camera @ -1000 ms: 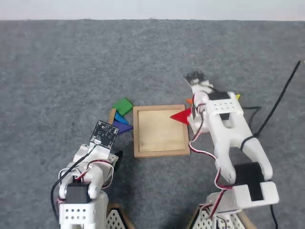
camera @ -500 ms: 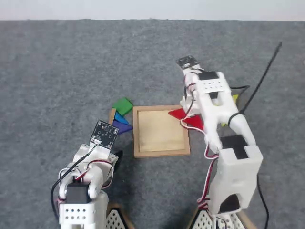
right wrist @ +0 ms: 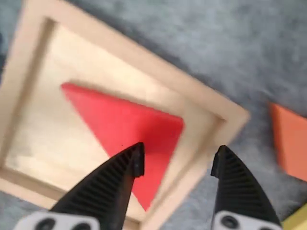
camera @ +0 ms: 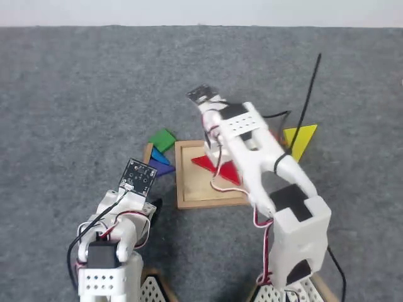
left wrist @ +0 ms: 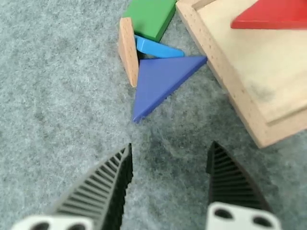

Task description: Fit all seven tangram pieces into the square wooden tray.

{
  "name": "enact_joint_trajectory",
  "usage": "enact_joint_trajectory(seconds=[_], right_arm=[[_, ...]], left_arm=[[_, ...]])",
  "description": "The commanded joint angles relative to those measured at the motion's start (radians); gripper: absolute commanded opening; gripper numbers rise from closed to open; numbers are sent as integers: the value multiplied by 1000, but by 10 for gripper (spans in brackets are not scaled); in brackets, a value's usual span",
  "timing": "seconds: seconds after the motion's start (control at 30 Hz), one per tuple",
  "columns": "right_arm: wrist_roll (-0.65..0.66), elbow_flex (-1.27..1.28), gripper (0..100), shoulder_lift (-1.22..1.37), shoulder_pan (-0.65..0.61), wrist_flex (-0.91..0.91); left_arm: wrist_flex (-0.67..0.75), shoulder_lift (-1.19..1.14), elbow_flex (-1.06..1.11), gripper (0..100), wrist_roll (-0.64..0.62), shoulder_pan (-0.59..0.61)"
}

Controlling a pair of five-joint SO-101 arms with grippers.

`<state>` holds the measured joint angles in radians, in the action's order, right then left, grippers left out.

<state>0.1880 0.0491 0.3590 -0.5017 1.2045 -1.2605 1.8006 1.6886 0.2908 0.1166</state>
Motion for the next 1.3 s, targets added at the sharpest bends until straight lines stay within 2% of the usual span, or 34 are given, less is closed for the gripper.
enact_joint_trajectory(seconds=[0.0, 0.23, 0.37, 0.63, 0.97, 1.27], right_arm=[[-29, 2, 235, -102, -10, 36], [-34, 172, 235, -274, 31, -13], [-34, 261, 235, -262, 42, -77], [-68, 275, 234, -179, 99, -81], [-86, 301, 234, -177, -96, -90], [-94, 250, 234, -186, -189, -119]], left_arm=[[-9, 21, -5, 245, -8, -3], [-9, 21, -5, 245, -8, -3], [-9, 21, -5, 245, -8, -3], [-9, 21, -5, 245, -8, -3], [-9, 21, -5, 245, -8, -3], [-9, 21, -5, 245, -8, -3]])
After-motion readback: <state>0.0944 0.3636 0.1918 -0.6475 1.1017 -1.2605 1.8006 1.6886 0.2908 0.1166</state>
